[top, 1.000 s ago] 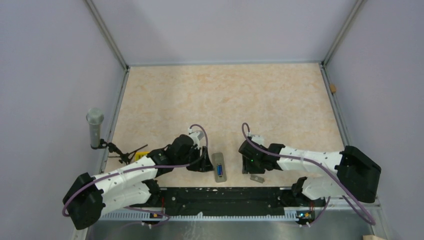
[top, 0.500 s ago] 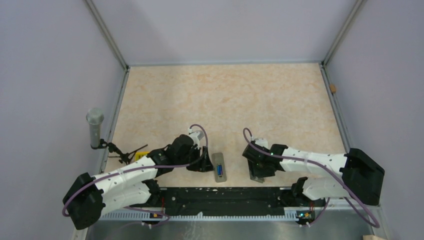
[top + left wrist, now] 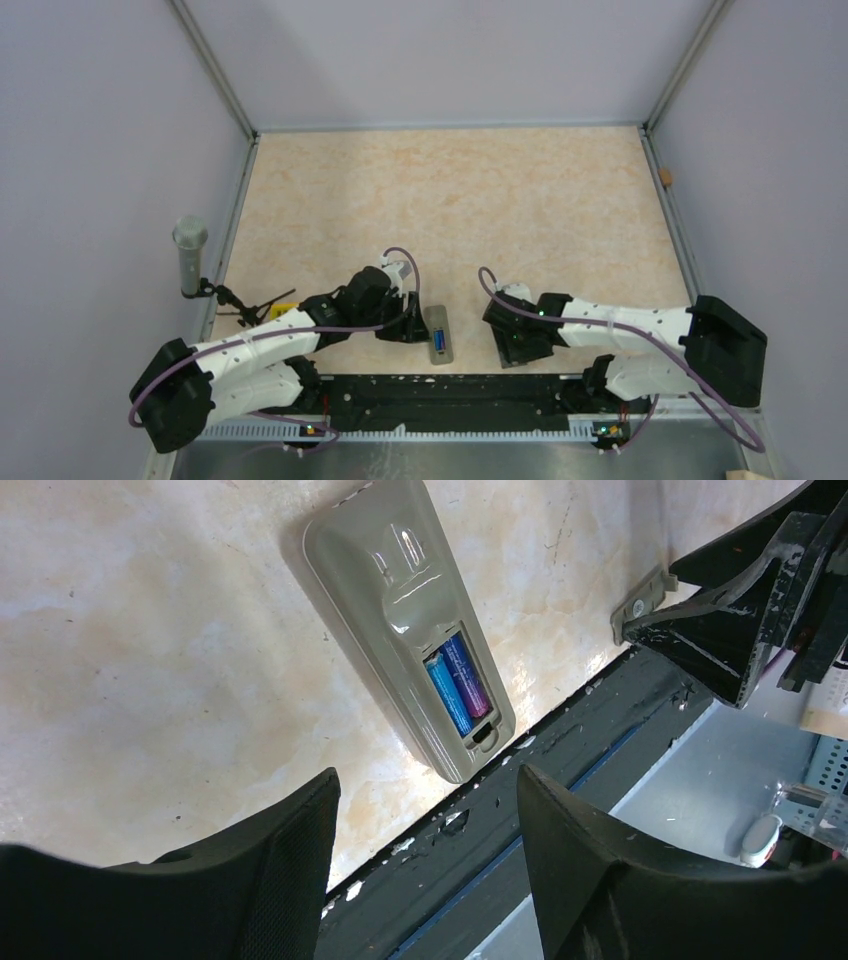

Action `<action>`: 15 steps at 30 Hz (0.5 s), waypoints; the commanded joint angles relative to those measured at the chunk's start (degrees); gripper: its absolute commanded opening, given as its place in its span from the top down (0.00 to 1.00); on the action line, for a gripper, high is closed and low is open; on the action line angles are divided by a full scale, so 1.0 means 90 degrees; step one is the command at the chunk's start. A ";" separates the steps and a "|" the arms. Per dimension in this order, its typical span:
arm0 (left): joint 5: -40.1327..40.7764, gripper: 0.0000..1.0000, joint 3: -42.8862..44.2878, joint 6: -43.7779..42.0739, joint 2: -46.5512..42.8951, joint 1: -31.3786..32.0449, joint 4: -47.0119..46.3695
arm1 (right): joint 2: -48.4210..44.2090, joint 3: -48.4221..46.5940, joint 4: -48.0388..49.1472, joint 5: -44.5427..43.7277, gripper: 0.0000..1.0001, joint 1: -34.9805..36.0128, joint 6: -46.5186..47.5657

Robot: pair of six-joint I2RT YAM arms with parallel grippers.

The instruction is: Load the batteries into the remote control

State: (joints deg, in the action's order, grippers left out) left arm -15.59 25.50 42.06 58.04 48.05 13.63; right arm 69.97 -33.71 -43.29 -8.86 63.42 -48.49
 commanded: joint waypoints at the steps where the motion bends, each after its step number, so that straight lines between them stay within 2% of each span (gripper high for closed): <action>1: -0.0050 0.33 0.0215 0.0056 0.0009 -0.0012 -0.0235 | 0.0240 0.0074 0.0186 0.0258 0.41 0.0145 0.0091; 6: -0.0011 0.33 0.0157 0.0081 -0.0059 -0.0016 -0.0234 | 0.0358 0.0061 0.0289 0.0119 0.48 0.0178 0.0010; 15: 0.0003 0.33 0.0137 0.0088 -0.0069 -0.0011 -0.0231 | 0.0231 -0.0004 0.0131 -0.0035 0.67 0.0175 -0.0065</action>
State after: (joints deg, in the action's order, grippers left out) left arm -15.59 25.50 42.54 58.02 48.05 13.58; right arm 71.18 -34.48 -43.03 -8.71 64.10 -48.01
